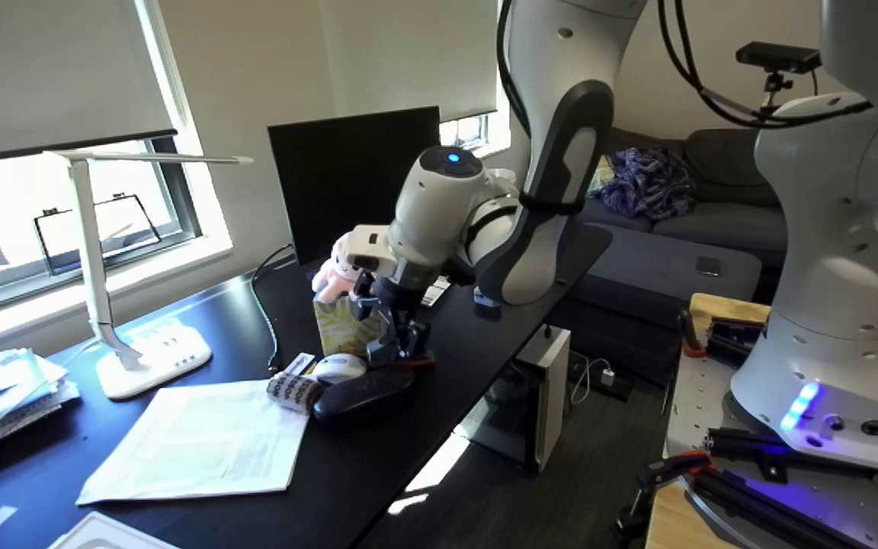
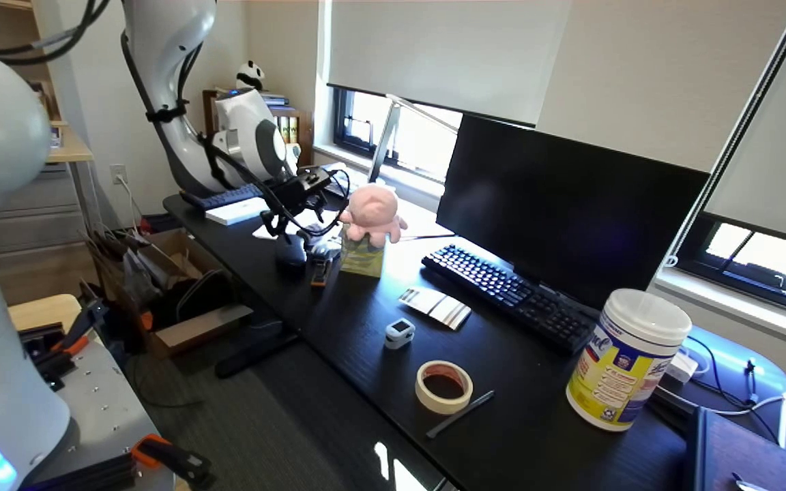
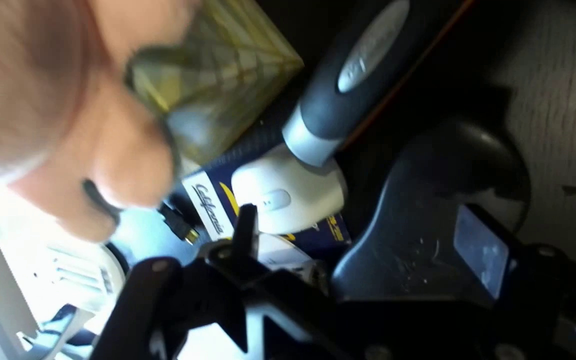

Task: Move the stapler and black spectacle case to the left side of the desk

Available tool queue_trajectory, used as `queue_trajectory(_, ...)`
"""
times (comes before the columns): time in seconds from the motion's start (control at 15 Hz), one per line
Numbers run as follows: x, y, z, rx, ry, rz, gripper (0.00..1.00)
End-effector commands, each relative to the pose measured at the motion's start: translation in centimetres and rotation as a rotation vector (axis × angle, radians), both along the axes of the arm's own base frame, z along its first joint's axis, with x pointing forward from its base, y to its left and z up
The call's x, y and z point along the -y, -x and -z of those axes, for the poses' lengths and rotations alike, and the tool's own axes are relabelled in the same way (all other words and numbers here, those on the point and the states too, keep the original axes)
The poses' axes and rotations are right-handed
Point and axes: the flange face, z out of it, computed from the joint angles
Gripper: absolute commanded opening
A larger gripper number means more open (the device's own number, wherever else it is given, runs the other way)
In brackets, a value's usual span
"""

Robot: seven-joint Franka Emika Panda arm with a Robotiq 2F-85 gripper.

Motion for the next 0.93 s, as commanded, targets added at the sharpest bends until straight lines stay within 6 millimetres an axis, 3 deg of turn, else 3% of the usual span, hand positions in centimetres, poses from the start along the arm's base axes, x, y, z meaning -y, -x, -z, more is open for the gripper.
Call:
queue_trajectory(0.0,3.7,1.0,-4.4,-0.002,0.002,0.202,1.00)
queue_trajectory(0.33,12.5,1.2,-8.0,-0.009,0.018,0.490,1.00)
queue_trajectory(0.87,31.9,3.3,-11.1,-0.130,-0.019,0.980,1.00)
